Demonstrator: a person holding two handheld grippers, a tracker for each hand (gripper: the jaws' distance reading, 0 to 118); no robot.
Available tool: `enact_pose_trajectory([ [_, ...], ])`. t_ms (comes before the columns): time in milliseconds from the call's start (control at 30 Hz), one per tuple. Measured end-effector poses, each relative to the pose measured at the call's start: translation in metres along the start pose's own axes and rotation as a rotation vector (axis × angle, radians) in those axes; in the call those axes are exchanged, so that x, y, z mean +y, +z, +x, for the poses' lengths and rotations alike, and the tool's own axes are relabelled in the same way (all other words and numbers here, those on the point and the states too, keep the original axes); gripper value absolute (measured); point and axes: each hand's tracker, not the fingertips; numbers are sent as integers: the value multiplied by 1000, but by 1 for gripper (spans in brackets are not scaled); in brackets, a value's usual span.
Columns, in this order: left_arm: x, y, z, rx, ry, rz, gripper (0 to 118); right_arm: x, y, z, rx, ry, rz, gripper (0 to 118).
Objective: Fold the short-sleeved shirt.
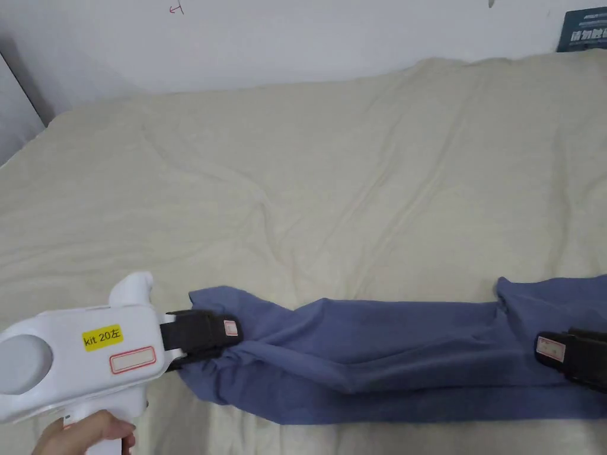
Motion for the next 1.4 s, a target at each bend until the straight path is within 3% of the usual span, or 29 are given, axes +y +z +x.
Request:
enact_pose_trajectory([
  [200, 3, -47, 101, -113, -188, -83, 7, 0, 19, 26, 39, -67, 29, 0],
  [533, -20, -195, 166, -166, -243, -370, 8, -6, 44, 58, 12, -110, 67, 0],
  [600, -27, -206, 174, -150, -282, -402, 27, -8, 43, 62, 16, -128, 66, 0],
  [633, -29, -209, 176, -158, -307, -416, 48, -9, 43, 62, 17, -129, 66, 0],
  [667, -31, -208, 180, -168, -301, -413, 87, -9, 42, 61, 17, -130, 67, 0],
  [700, -32, -207, 183, -178, -316, -416, 109, -9, 42, 61, 17, -131, 65, 0],
  [733, -33, -203, 187, -188, -327, -397, 118, -9, 42, 62, 18, -132, 63, 0],
  [767, -30, -194, 190, -210, -342, -337, 118, -9, 41, 63, 21, -134, 62, 0],
  [933, -11, -153, 186, -239, -348, -299, 117, -8, 40, 62, 37, -159, 76, 0],
  [967, -5, -142, 177, -233, -306, -249, 110, -8, 43, 62, 38, -156, 83, 0],
  [1000, -2, -132, 171, -222, -283, -225, 95, -8, 44, 61, 39, -157, 87, 0],
  [1033, 2, -119, 162, -201, -250, -174, 73, -8, 46, 62, 42, -159, 90, 0],
  [1067, 3, -107, 152, -177, -233, -135, 37, -9, 47, 61, 44, -160, 93, 0],
  [1100, 3, -97, 142, -142, -217, -94, 18, -9, 48, 61, 44, -161, 96, 0],
  [1167, 0, -90, 125, -60, -176, -23, 13, -9, 49, 61, 36, -158, 99, 0],
  [1233, -8, -96, 108, 64, -211, -114, 12, -8, 50, 60, 31, -150, 94, 0],
  [1400, -34, -131, 96, 0, -163, -237, 8, -9, 53, 59, 32, -157, 112, 0],
])
